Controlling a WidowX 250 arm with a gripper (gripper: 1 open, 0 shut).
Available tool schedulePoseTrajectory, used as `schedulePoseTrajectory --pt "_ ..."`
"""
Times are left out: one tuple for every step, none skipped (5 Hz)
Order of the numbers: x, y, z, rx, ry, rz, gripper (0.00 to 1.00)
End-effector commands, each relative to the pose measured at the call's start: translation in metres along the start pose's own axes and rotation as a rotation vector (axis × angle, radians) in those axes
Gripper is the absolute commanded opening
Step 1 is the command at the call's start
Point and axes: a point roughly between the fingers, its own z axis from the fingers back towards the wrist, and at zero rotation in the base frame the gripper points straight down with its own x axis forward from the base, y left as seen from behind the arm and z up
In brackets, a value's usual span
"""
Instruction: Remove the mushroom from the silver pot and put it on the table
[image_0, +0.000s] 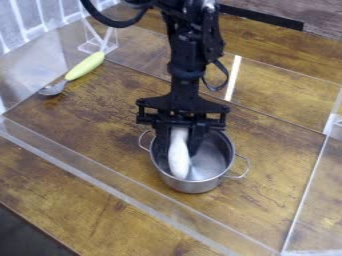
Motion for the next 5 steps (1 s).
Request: schedulePoseTrajectory --pt "0.005 0.012 0.035 -0.069 -0.082 0.072 0.0" --pt "0.006 0.02 0.039 -0.09 -0.087 0.127 0.0" --pt "0.013 0.035 0.046 -0.104 -0.088 0.174 0.0" --pt "0.023 0.055 0.05 -0.116 -0.081 0.241 0.0" --pt "0.04 0.069 0.048 -0.121 -0.074 0.321 0.0"
